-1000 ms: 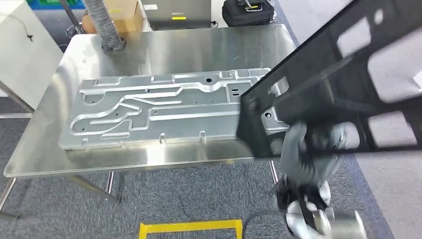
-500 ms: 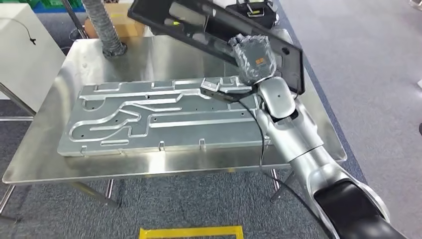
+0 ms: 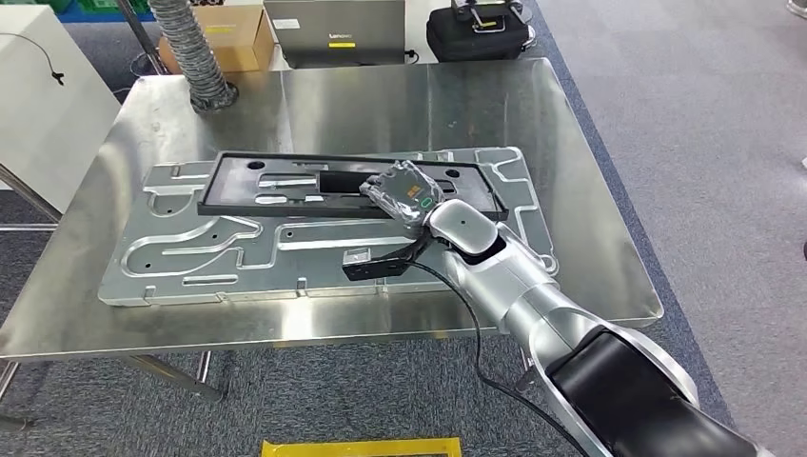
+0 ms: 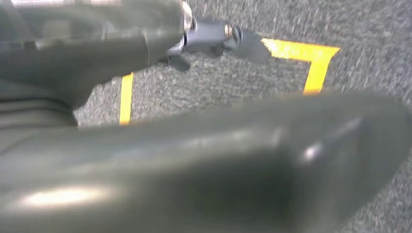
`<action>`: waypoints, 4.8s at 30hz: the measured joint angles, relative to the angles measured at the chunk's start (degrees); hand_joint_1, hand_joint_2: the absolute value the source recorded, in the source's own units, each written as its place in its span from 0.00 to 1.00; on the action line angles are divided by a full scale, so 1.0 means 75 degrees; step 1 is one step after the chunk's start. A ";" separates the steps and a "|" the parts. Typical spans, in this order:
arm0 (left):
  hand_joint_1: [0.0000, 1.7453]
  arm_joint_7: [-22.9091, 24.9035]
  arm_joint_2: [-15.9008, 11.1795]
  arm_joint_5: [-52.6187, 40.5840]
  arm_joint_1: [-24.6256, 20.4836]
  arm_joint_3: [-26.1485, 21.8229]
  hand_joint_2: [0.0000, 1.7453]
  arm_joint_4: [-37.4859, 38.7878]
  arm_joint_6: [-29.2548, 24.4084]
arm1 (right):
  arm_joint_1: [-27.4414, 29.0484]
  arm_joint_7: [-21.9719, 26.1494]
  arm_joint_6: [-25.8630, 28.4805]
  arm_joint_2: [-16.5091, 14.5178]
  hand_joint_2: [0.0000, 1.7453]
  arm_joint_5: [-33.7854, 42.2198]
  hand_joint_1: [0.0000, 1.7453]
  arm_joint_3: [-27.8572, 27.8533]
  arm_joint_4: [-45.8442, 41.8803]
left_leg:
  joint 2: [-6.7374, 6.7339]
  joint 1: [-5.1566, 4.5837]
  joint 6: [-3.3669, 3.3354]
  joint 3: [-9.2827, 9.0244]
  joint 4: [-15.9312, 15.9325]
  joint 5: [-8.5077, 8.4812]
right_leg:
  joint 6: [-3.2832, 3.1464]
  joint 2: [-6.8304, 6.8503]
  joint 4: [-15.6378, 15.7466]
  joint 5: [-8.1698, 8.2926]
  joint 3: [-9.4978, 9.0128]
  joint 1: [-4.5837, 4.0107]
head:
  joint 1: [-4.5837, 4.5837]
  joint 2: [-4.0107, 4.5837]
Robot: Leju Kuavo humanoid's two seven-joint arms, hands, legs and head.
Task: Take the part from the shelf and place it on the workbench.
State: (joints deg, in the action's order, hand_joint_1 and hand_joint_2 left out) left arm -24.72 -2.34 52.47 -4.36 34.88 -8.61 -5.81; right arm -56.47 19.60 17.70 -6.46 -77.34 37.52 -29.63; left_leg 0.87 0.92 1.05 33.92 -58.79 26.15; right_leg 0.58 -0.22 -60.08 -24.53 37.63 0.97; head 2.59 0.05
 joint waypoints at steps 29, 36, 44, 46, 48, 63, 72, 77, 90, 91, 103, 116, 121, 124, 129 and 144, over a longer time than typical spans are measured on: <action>0.00 -0.0319 0.0011 -0.0065 -0.0050 0.0386 0.00 0.0000 -0.0189 | 0.1336 0.2577 0.0525 0.0326 0.00 0.5792 0.00 -0.1405 -0.0332 | -0.0120 -0.0162 -0.0274 0.0095 0.0026 -0.0241 | -0.0089 0.0029 0.0134 -0.0264 -0.0550 -0.0139 | -0.0001 0.0000; 0.00 -0.0318 0.0015 0.0077 0.0000 0.0470 0.00 0.0000 -0.0293 | 0.2334 0.2634 -0.0073 0.1122 0.00 0.9311 0.00 -0.2495 -0.4919 | -0.0118 -0.0084 0.0017 0.0665 -0.1228 0.0495 | -0.0215 0.0097 0.0348 -0.0151 -0.0613 -0.0029 | 0.0001 0.0001; 0.00 -0.0499 0.0014 0.0445 0.0102 0.0432 0.00 0.0000 -0.0211 | 0.3885 0.2736 0.1141 0.1746 0.00 0.9621 0.00 -0.4438 -0.8488 | -0.0098 0.0039 0.0049 0.0025 -0.0063 -0.0176 | 0.0023 0.0077 0.0302 -0.0287 -0.0709 0.0000 | 0.0000 0.0002; 0.00 -0.0576 0.0019 0.0527 0.0116 0.0394 0.00 0.0000 -0.0134 | 0.4420 0.2737 0.2020 0.1780 0.00 0.9175 0.00 -0.5053 -0.8998 | -0.0075 0.0019 -0.0076 -0.0018 0.0041 -0.0114 | 0.0124 0.0093 0.0321 -0.0286 -0.0720 -0.0012 | -0.0001 0.0001; 0.00 -0.0626 0.0036 0.0573 0.0136 0.0351 0.00 0.0000 -0.0070 | 0.4981 0.2738 0.2668 0.1813 0.00 0.8819 0.00 -0.5672 -0.9323 | -0.0071 0.0027 -0.0193 -0.0038 0.0073 -0.0139 | 0.0212 0.0097 0.0240 -0.0395 -0.0715 0.0013 | 0.0000 0.0000; 0.00 -0.0517 0.0089 0.0703 0.0130 0.0340 0.00 0.0000 -0.0029 | 0.8119 0.2713 0.2963 0.1318 0.00 0.8434 0.00 -0.9498 -0.8595 | -0.0062 -0.0132 -0.0145 0.0093 -0.0002 -0.0227 | -0.0043 0.0058 0.0275 -0.0369 -0.0811 -0.0064 | -0.0001 0.0001; 0.00 -0.0557 0.0085 0.0774 0.0145 0.0467 0.00 0.0000 -0.0025 | 0.8160 0.2696 0.2970 0.0968 0.00 0.6756 0.00 -1.1229 -0.4729 | -0.0072 -0.0086 -0.0044 -0.0279 -0.0965 0.0900 | -0.0156 0.0113 0.0278 0.0111 -0.0249 -0.0052 | -0.0001 0.0001; 0.00 -0.0601 0.0078 0.0802 0.0124 0.0536 0.00 0.0000 -0.0020 | 0.7811 0.2220 0.2982 0.0829 0.00 0.4187 0.00 -1.2510 -0.2487 | -0.0070 -0.0166 -0.0233 -0.0979 0.0337 0.0513 | 0.0038 0.0096 0.0305 0.0395 -0.0134 -0.0062 | 0.0000 0.0001; 0.00 -0.0429 0.0114 0.0745 0.0107 0.0840 0.00 0.0000 0.0006 | 0.7172 -0.1734 0.1232 0.0426 0.00 -0.0139 0.00 -1.4245 0.1542 | -0.0177 -0.0090 -0.0174 0.0173 0.0093 -0.0359 | 0.0226 0.0022 0.0114 -0.0805 -0.1308 0.0047 | 0.0000 0.0000; 0.00 -0.0413 0.0120 0.0748 0.0101 0.0857 0.00 0.0000 0.0003 | 0.7144 -0.1797 0.1080 0.0412 0.00 -0.0176 0.00 -1.4259 0.1655 | -0.0180 -0.0097 -0.0121 0.0204 0.0067 -0.0406 | 0.0165 0.0009 0.0329 -0.0881 -0.1421 0.0024 | 0.0001 -0.0001; 0.00 -0.0318 0.0195 0.0823 0.0115 0.0907 0.00 0.0000 -0.0026 | 0.7096 -0.1749 0.0726 0.0355 0.00 -0.0324 0.00 -1.4340 0.2085 | -0.0161 -0.0058 0.0011 0.0047 -0.1583 0.0724 | -0.0285 0.0076 0.0362 0.0014 -0.0379 -0.0158 | 0.0000 -0.0001; 0.00 -0.0491 0.0229 0.0824 0.0072 0.0912 0.00 0.0000 -0.0009 | 0.7089 -0.1429 0.0582 0.0323 0.00 -0.0186 0.00 -1.4434 0.2197 | -0.0226 -0.0179 -0.0502 -0.0632 0.0615 -0.0024 | 0.0156 0.0051 -0.1853 -0.1288 0.0352 -0.0057 | -0.0001 0.0002; 0.00 -0.0498 0.0239 0.0820 0.0072 0.0925 0.00 0.0000 -0.0006 | 0.7085 -0.1411 0.0571 0.0322 0.00 -0.0184 0.00 -1.4434 0.2205 | -0.0226 -0.0165 -0.0457 -0.0368 0.0505 -0.0143 | 0.0186 0.0052 -0.1656 -0.0936 -0.0051 -0.0027 | -0.0001 0.0001; 0.00 -0.0515 0.0248 0.0809 0.0056 0.0968 0.00 0.0000 -0.0003 | 0.7060 -0.1385 0.0528 0.0316 0.00 -0.0182 0.00 -1.4434 0.2218 | -0.0227 -0.0169 -0.0282 0.0058 0.0212 -0.0348 | 0.0093 0.0033 0.0229 -0.0751 -0.1359 -0.0049 | 0.0000 0.0000; 0.00 -0.0524 0.0238 0.0807 0.0086 0.1004 0.00 0.0003 -0.0003 | 0.7056 -0.1357 0.0443 0.0283 0.00 -0.0130 0.00 -1.4445 0.2243 | -0.0180 -0.0125 -0.0070 0.0415 -0.0617 0.0364 | -0.0211 0.0092 0.0563 -0.0581 -0.1277 -0.0020 | -0.0001 0.0002; 0.00 -0.0544 0.0252 0.0811 0.0017 0.1082 0.00 0.0003 0.0000 | 0.7053 -0.0961 0.0179 0.0229 0.00 0.0325 0.00 -1.4815 0.2257 | -0.0228 -0.0101 -0.0432 -0.0866 0.0566 0.0246 | 0.0144 0.0056 -0.0220 -0.0516 -0.0151 -0.0037 | -0.0001 0.0002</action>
State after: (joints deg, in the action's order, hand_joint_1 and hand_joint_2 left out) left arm -28.80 -0.45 58.55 -4.24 42.99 -8.59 -5.81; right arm -3.58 12.39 19.04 -4.75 -74.90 -73.59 -12.70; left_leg -0.84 0.16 -2.19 27.42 -54.54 28.00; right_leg 1.66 0.19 -61.73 -28.39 36.50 0.69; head 2.58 0.06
